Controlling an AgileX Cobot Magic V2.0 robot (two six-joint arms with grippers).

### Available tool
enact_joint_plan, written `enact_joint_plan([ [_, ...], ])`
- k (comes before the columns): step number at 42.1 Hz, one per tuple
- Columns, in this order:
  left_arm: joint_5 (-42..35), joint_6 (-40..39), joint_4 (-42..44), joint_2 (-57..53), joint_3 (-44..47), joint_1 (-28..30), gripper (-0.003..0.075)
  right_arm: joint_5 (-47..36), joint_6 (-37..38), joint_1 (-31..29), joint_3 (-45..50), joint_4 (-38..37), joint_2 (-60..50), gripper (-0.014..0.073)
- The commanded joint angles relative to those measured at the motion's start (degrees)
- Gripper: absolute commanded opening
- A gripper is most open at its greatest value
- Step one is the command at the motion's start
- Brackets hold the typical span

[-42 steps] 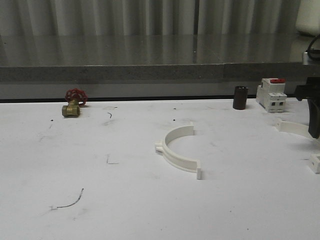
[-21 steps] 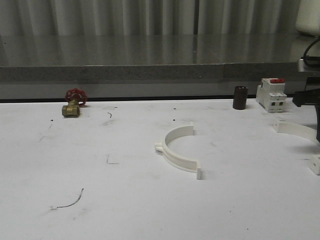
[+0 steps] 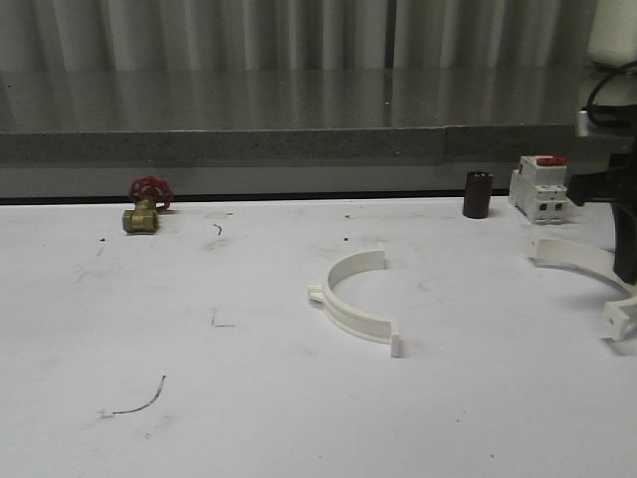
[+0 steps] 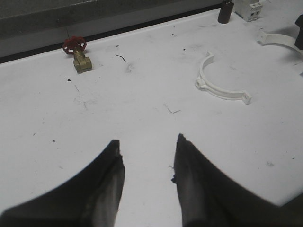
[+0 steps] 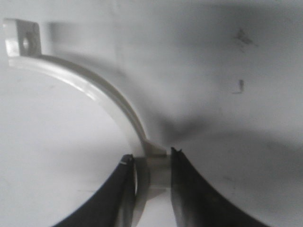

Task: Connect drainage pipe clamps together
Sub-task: 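Lower the right gripper and grasp the other white half-ring clamp, then carry the half-ring with the right gripper toward the placed half-ring, then press the held half-ring's ends against the placed half-ring's ends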

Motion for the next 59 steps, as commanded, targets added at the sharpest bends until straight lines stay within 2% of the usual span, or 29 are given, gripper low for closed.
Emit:
enact_joint_plan([
  [1, -4.2, -0.1, -0.8, 0.8, -1.6, 0.1, 0.0262, 0.3, -0.6, 1.4, -2.1, 1.3, -4.6, 0.0174],
  [8, -4.2, -0.1, -0.8, 0.8, -1.6, 0.1, 0.0262, 0.7, -0.1, 5.1, -2.5, 5.4, -5.9, 0.0174],
  [26, -4.2, -0.1, -0.8, 0.8, -1.6, 0.1, 0.0262, -2.5, 15.1, 15.6, -3.1, 6.2, -5.5, 0.0174],
  [37, -4.2, -0.1, -0.8, 0.8, -1.6, 0.1, 0.0262, -2.8, 16.6, 17.8, -4.8, 6.2, -2.8, 0.0174],
  [59, -4.2, -0.1, -0.8, 0.8, -1.6, 0.1, 0.0262, -2.7, 17.4, 18.1, -5.8, 4.7, 0.3, 0.0174],
])
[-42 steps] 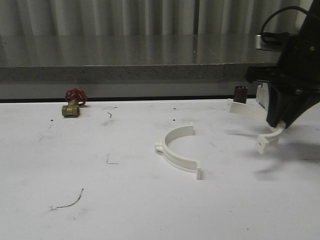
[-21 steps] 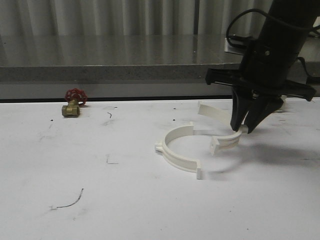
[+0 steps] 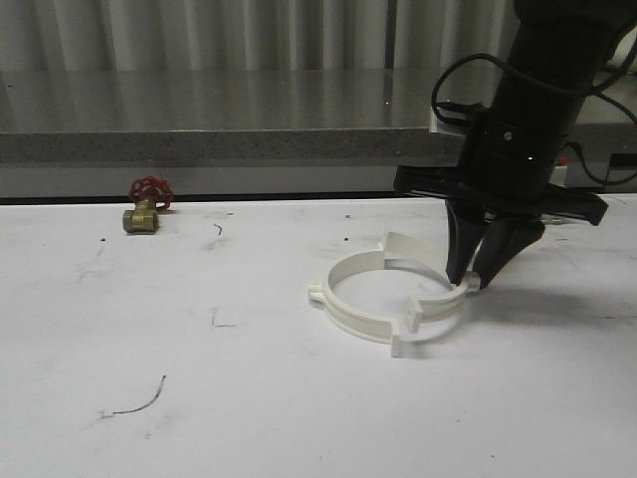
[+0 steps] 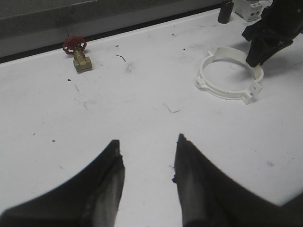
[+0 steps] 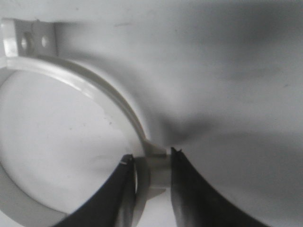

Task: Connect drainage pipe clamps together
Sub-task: 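Press the held half-ring's ends against the placed half-ring's ends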

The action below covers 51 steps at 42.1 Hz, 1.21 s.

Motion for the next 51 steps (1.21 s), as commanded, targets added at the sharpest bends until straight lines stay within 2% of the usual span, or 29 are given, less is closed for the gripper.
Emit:
enact_joint_plan([
  [1, -4.2, -0.1, -0.8, 0.8, -1.6, 0.1, 0.0262, -1.3, -0.1, 0.0, -1.8, -0.4, -2.9, 0.0174],
  [51, -4.2, -0.1, -0.8, 0.8, -1.6, 0.1, 0.0262, -1.3, 2.2, 0.3, -1.7, 0.2, -2.0, 0.0174],
])
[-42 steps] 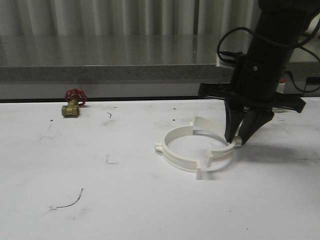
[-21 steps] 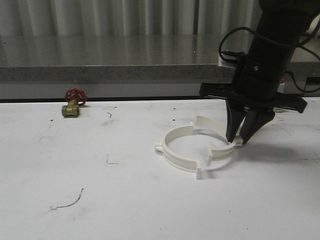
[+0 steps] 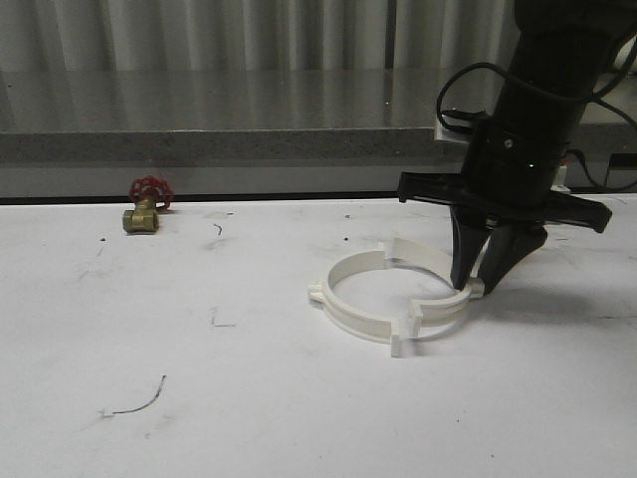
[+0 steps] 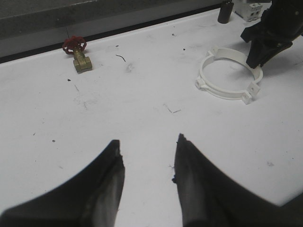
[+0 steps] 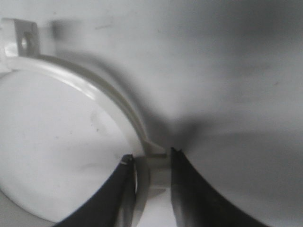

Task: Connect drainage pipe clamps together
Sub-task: 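Press the held half-ring's ends against the placed half-ring's ends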

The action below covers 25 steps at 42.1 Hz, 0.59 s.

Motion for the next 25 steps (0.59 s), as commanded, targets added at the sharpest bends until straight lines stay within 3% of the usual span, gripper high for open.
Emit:
enact_joint_plan([
  [1, -4.2, -0.1, -0.8, 0.8, -1.6, 0.1, 0.0262, -1.1, -0.1, 0.5, -1.7, 0.6, -3.0, 0.0174],
  [20, -4.2, -0.1, -0.8, 0.8, -1.6, 0.1, 0.0262, -1.1, 0.7, 0.5, -1.7, 0.6, -3.0, 0.0183],
  [25, -4.2, -0.1, -0.8, 0.8, -1.6, 0.1, 0.0262, -1.1, 0.7, 0.5, -1.7, 0.6, -3.0, 0.0234],
])
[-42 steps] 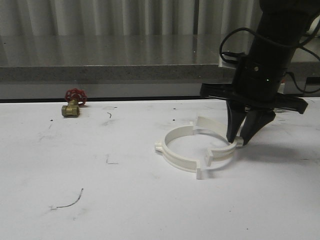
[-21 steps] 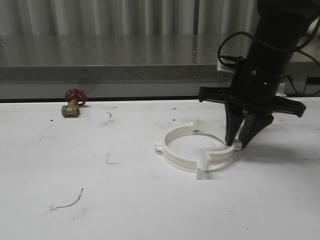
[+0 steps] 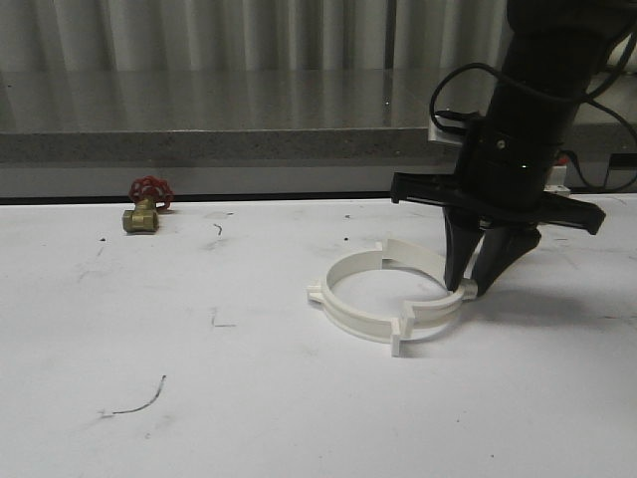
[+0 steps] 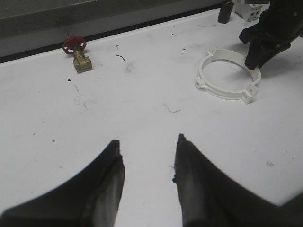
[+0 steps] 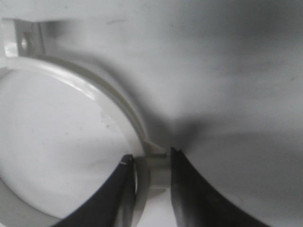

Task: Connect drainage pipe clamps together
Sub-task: 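Press the held half-ring's ends against the placed half-ring's ends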

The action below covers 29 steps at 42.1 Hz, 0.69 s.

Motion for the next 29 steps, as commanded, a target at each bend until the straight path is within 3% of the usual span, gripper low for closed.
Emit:
enact_joint_plan([
  [1, -4.2, -0.1, -0.8, 0.8, -1.6, 0.1, 0.0262, -1.1, 0.1, 0.0, -1.7, 0.4, -3.0, 0.0244],
  [6, -4.2, -0.1, -0.8, 0.8, -1.6, 0.1, 0.0262, -1.1, 0.1, 0.0, -1.7, 0.4, -3.0, 0.0287],
  [29, -4.2, -0.1, -0.8, 0.8, -1.6, 0.1, 0.0262, -2.6, 0.0, 0.0, -1.8, 1.7, -3.3, 0.0287],
])
